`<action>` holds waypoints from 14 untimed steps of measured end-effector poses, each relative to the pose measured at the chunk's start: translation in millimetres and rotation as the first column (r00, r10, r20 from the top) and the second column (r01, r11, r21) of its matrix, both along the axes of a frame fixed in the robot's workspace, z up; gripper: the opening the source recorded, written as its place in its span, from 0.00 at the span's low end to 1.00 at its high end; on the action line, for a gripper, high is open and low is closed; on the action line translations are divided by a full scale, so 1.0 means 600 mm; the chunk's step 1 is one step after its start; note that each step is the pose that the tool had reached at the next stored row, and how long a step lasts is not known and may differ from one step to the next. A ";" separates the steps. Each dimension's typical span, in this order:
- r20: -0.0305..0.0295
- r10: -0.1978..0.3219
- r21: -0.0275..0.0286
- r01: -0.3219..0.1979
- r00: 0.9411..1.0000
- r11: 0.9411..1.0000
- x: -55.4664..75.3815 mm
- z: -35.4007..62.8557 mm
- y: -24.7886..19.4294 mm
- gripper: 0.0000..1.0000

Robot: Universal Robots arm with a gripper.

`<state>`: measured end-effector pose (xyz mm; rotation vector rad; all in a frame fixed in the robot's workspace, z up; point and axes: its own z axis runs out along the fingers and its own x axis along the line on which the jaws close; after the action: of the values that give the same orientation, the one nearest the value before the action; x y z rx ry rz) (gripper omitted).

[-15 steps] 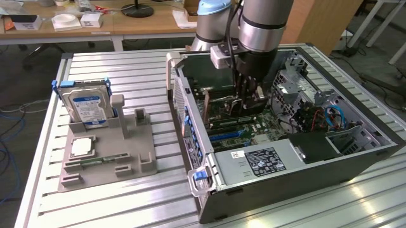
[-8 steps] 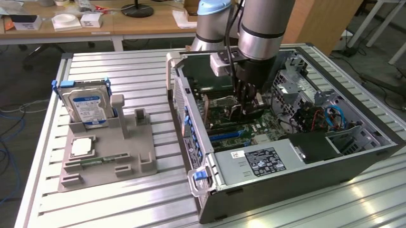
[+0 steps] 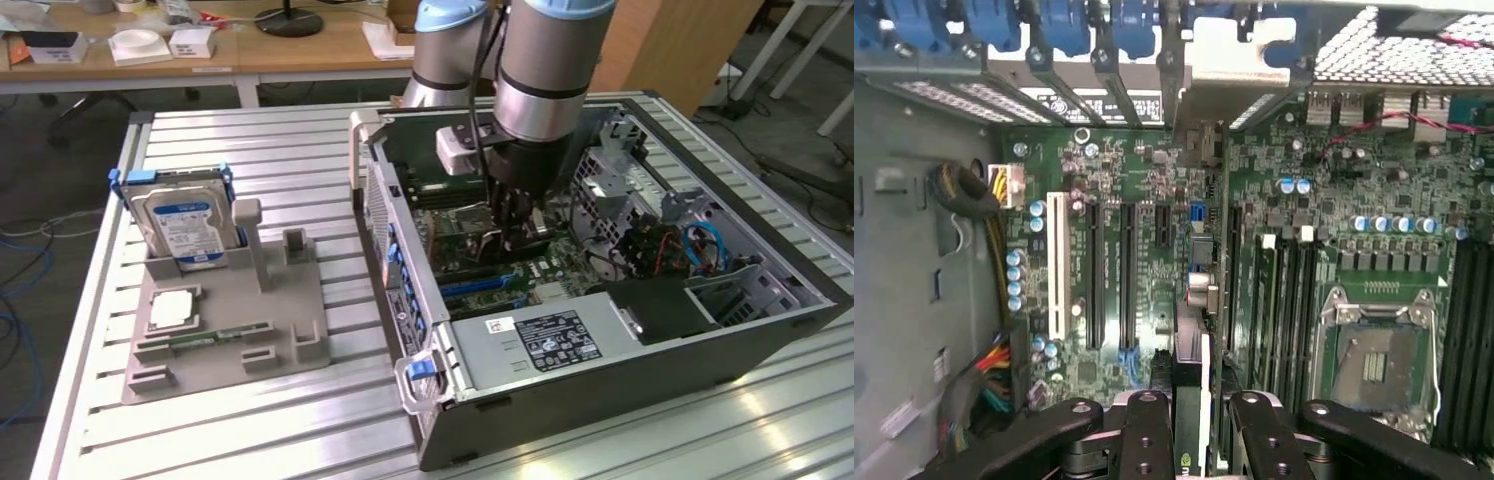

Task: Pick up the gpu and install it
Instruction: 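Insert the gpu into the slot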

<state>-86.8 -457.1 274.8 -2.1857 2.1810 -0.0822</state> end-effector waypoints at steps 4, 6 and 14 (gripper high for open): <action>0.000 0.000 0.000 0.000 1.000 1.000 -0.003 -0.012 -0.0001 0.27; 0.000 0.000 0.000 0.000 1.000 1.000 -0.004 -0.018 0.0000 0.27; 0.000 0.000 0.000 0.000 1.000 1.000 -0.013 -0.031 0.0000 0.27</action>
<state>-94.7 -457.1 256.2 -2.1856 2.1811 -0.0822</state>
